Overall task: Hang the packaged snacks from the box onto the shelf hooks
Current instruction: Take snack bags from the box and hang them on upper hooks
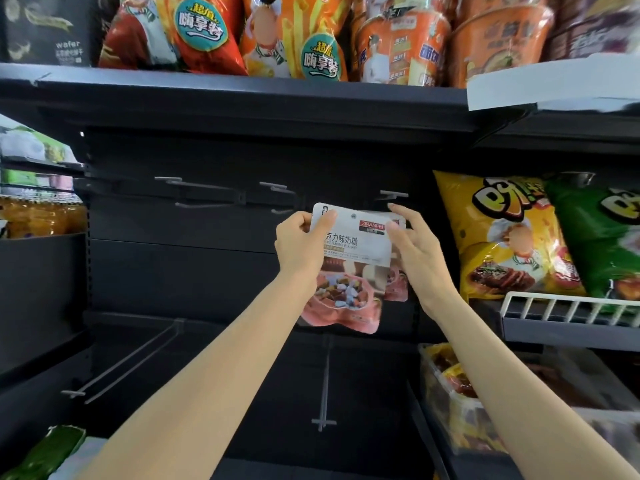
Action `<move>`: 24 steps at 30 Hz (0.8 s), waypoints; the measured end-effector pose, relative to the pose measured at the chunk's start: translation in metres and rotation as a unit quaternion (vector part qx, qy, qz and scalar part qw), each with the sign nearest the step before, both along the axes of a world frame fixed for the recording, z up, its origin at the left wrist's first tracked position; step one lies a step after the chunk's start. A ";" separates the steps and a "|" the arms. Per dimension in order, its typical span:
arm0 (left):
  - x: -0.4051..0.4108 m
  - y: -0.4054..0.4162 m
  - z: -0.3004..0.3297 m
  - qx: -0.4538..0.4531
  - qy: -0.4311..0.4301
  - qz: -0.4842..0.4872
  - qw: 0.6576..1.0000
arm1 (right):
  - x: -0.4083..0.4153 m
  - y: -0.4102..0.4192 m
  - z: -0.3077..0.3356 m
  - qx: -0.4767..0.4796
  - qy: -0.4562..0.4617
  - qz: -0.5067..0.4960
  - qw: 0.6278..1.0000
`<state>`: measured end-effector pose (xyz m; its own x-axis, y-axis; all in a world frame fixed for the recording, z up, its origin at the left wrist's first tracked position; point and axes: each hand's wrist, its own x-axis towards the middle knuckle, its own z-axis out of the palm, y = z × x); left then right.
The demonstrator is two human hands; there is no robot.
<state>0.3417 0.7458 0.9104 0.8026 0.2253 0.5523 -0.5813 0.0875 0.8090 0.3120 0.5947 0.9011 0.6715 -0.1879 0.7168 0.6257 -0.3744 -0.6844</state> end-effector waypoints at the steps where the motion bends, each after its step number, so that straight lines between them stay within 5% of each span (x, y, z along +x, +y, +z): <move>1: 0.001 -0.005 0.000 -0.015 0.008 -0.006 1.000 | 0.000 0.001 0.000 -0.015 -0.004 0.016 1.000; 5: 0.000 -0.016 -0.002 0.005 -0.018 -0.011 1.000 | 0.008 0.000 -0.001 -0.015 -0.041 -0.046 0.998; 11: 0.007 -0.018 -0.005 0.204 -0.100 0.027 0.974 | 0.010 -0.002 -0.008 0.037 -0.012 -0.092 0.995; 24: 0.008 -0.029 -0.005 0.254 -0.115 0.021 0.960 | 0.017 -0.011 -0.011 0.051 -0.021 -0.142 0.988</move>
